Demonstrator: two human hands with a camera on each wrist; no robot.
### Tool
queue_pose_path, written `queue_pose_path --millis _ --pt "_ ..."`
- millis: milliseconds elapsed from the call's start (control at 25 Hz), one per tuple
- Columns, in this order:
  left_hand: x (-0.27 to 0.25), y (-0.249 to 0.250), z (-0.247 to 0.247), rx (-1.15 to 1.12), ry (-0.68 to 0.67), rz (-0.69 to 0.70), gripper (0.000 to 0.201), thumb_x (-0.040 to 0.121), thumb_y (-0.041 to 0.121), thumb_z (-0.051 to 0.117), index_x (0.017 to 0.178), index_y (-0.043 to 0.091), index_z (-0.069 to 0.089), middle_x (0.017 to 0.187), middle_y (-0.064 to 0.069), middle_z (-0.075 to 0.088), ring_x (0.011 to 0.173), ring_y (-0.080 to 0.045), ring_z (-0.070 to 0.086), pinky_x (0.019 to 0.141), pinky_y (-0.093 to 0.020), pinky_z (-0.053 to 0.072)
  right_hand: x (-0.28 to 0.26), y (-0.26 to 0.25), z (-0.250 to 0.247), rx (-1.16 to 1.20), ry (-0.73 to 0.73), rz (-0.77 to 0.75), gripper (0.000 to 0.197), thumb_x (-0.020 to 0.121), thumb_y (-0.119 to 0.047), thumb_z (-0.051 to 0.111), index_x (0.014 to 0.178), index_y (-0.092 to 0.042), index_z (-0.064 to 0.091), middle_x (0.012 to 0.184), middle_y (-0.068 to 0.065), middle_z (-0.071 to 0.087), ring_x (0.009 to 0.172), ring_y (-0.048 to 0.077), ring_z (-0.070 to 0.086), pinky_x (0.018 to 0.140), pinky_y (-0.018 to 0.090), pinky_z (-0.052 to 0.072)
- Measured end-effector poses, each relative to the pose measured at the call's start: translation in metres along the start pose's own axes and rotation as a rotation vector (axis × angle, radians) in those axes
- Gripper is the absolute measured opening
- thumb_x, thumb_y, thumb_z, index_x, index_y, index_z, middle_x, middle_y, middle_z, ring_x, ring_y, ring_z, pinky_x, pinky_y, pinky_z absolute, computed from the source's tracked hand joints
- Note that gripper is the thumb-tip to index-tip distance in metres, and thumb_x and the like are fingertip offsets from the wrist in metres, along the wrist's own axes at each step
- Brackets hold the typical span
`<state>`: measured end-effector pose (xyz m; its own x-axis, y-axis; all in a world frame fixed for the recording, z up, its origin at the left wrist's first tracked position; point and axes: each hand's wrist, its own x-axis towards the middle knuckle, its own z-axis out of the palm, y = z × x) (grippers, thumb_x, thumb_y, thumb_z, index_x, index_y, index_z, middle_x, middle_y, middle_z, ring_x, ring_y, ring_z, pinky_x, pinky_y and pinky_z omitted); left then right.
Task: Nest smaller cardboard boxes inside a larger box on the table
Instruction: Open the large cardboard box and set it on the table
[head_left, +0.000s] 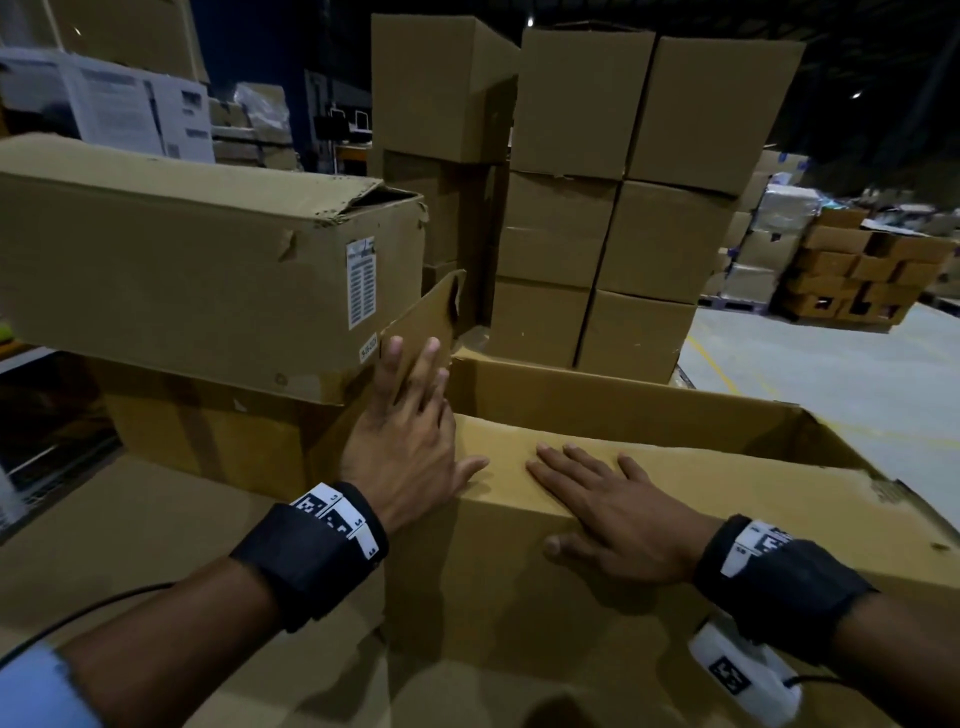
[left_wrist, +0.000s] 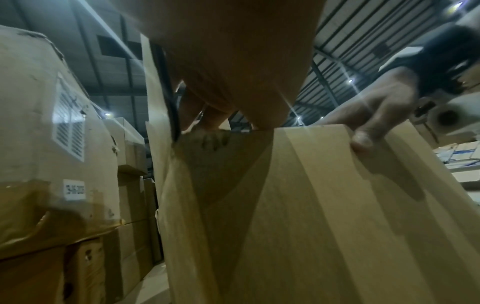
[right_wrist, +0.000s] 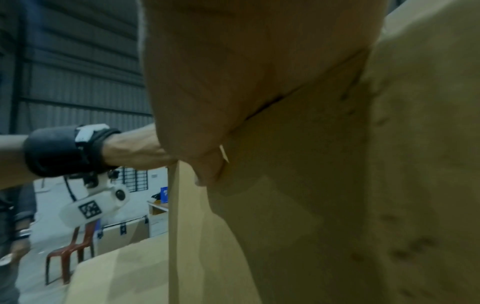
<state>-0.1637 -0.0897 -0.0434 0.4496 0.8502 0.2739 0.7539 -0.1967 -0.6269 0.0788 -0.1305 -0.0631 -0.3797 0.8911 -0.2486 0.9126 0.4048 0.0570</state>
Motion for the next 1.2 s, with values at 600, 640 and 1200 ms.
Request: queue_pose_path --millis 600,640,1200 --pt "0.004 0.041 -0.006 -0.198 -0.118 -0.058 0.092 0.088 0.070 -0.013 0.150 0.024 0.039 0.165 -0.009 0.014 0.150 -0.039 -0.011 0.107 -0.069 -0.020 -0.031 0.034 0.011 0.045 -0.001 0.024 0.073 0.097 -0.065 0.020 0.157 -0.032 -0.006 0.164 -0.009 -0.013 0.152 0.015 -0.007 0.119 0.059 0.003" --pt "0.005 0.045 -0.006 -0.239 -0.124 -0.058 0.090 0.089 0.069 -0.012 0.150 0.026 0.039 0.165 -0.007 0.014 0.151 -0.037 -0.010 0.107 -0.070 -0.017 -0.033 0.037 0.012 0.047 -0.001 0.027 0.073 0.097 -0.065 0.020 0.157 -0.032 -0.006 0.164 -0.010 -0.014 0.152 0.015 -0.007 0.119 0.059 0.003" --pt "0.014 0.083 0.018 -0.869 -0.116 -0.169 0.084 0.089 0.066 -0.002 0.145 0.022 0.042 0.159 -0.007 0.033 0.148 -0.029 0.023 0.113 -0.056 0.031 -0.038 0.068 0.017 0.200 0.072 0.056 0.098 0.071 -0.088 -0.009 0.156 -0.041 0.005 0.165 -0.013 0.000 0.152 0.010 -0.001 0.120 0.055 0.001"
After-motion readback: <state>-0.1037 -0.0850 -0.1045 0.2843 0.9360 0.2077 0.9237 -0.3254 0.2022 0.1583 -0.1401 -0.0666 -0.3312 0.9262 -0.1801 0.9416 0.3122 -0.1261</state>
